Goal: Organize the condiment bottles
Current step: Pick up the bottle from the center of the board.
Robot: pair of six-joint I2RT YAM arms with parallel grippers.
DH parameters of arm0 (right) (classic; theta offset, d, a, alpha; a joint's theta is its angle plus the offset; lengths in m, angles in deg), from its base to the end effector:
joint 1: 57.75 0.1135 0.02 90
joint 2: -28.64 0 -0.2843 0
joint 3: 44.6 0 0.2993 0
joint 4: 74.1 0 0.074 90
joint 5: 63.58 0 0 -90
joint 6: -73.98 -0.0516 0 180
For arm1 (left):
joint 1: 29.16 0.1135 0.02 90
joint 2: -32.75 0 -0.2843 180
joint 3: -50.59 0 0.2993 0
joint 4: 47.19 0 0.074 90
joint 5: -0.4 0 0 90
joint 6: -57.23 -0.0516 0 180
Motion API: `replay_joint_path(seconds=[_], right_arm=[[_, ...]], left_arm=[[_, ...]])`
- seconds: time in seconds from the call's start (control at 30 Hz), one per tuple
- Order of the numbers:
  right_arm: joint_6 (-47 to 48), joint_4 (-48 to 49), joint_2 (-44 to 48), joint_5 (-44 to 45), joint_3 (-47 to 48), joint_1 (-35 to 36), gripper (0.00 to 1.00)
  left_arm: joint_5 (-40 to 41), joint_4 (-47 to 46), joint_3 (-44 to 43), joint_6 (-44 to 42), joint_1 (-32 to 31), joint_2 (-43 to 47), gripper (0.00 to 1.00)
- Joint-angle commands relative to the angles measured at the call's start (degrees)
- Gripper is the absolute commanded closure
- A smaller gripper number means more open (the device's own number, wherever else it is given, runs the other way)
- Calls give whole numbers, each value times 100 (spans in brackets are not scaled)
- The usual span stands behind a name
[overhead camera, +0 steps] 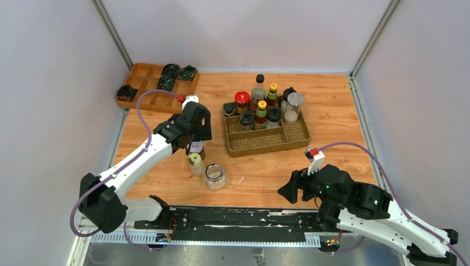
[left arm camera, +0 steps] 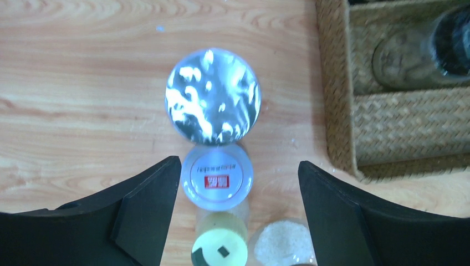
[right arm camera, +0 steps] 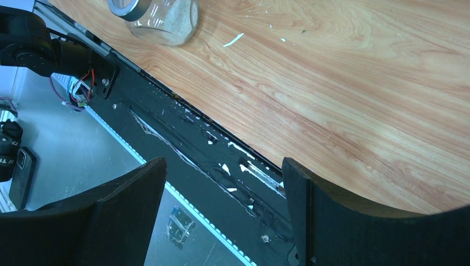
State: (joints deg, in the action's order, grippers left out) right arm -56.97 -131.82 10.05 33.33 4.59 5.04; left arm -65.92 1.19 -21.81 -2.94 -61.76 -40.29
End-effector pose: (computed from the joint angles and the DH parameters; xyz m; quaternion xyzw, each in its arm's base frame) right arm 0.0602 0.1035 0.2994 -0.1305 0.8422 0.3778 0.3619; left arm 0.2773 -0.1527 0.2906 -0.0496 0.9183 -0.0132 0.3926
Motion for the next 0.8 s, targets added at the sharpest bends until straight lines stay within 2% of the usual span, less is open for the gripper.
replay_joint_path(seconds=[0.0, 0.1, 0.37, 0.77], right_arm=[[-6, 143, -164, -74, -80, 85, 19], [37, 273, -306, -137, -105, 85, 19], [121, 554, -614, -207, -120, 85, 19], [210, 505, -648, -76, 20, 85, 18]], left_arm=[[-321, 305, 611, 635, 8, 435, 17], [-574, 312, 882, 711, -48, 540, 19], [-534, 317, 1415, 851, -268, 948, 19], [-588, 403, 1405, 853, -370, 1141, 20]])
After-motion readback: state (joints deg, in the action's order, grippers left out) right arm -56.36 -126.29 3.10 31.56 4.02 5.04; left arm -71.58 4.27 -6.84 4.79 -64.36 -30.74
